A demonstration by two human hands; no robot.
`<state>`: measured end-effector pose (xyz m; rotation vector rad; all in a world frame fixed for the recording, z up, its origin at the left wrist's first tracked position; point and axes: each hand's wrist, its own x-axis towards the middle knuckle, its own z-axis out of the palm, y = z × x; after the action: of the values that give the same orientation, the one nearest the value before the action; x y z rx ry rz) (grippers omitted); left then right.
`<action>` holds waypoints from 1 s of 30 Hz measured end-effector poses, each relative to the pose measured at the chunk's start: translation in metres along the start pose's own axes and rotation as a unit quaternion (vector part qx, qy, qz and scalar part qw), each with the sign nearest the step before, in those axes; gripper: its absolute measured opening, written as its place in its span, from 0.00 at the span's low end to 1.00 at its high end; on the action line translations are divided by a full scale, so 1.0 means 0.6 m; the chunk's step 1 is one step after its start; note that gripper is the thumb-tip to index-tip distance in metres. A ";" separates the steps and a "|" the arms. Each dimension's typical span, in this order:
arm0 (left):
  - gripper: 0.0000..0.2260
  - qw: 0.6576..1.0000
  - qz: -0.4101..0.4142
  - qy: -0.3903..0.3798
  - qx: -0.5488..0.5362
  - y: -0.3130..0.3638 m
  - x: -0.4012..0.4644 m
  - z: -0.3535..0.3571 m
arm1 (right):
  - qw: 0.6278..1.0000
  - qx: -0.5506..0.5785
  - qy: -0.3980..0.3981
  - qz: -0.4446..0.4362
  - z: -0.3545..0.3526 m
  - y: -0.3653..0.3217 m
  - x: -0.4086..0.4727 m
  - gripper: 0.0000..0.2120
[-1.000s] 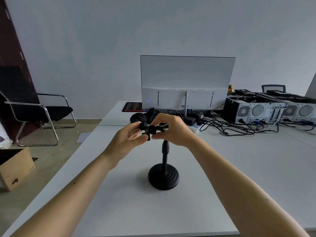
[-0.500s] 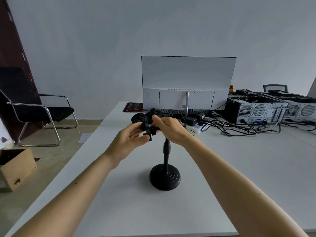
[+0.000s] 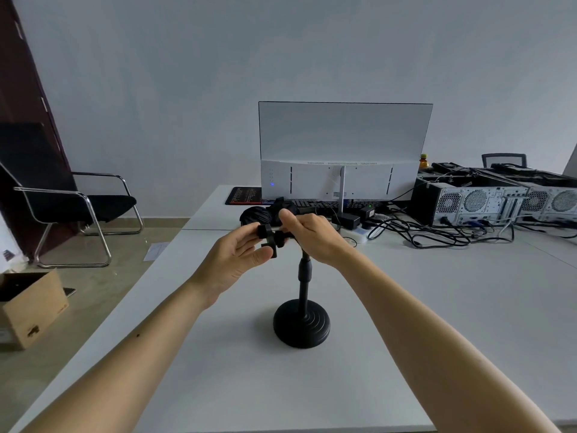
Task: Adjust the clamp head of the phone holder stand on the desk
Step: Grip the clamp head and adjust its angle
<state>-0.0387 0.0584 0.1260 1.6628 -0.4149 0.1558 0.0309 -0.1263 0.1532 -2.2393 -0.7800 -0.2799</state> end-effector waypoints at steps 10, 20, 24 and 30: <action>0.26 1.000 -0.003 0.002 -0.004 -0.003 0.002 0.000 | 0.999 0.030 -0.027 -0.025 0.000 0.006 -0.009 0.16; 0.33 1.000 0.003 0.000 -0.011 -0.003 0.001 -0.002 | 0.990 0.129 -0.049 -0.032 -0.006 0.018 -0.017 0.10; 0.30 1.000 0.006 -0.004 -0.004 -0.002 0.000 0.000 | 0.999 0.044 -0.022 -0.017 0.006 0.008 -0.014 0.17; 0.27 1.000 -0.004 0.001 -0.005 -0.002 0.001 -0.001 | 0.994 0.106 -0.015 0.010 0.004 0.003 -0.010 0.17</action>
<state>-0.0374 0.0591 0.1253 1.6535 -0.4067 0.1487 0.0275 -0.1284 0.1480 -2.0547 -0.7656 -0.1466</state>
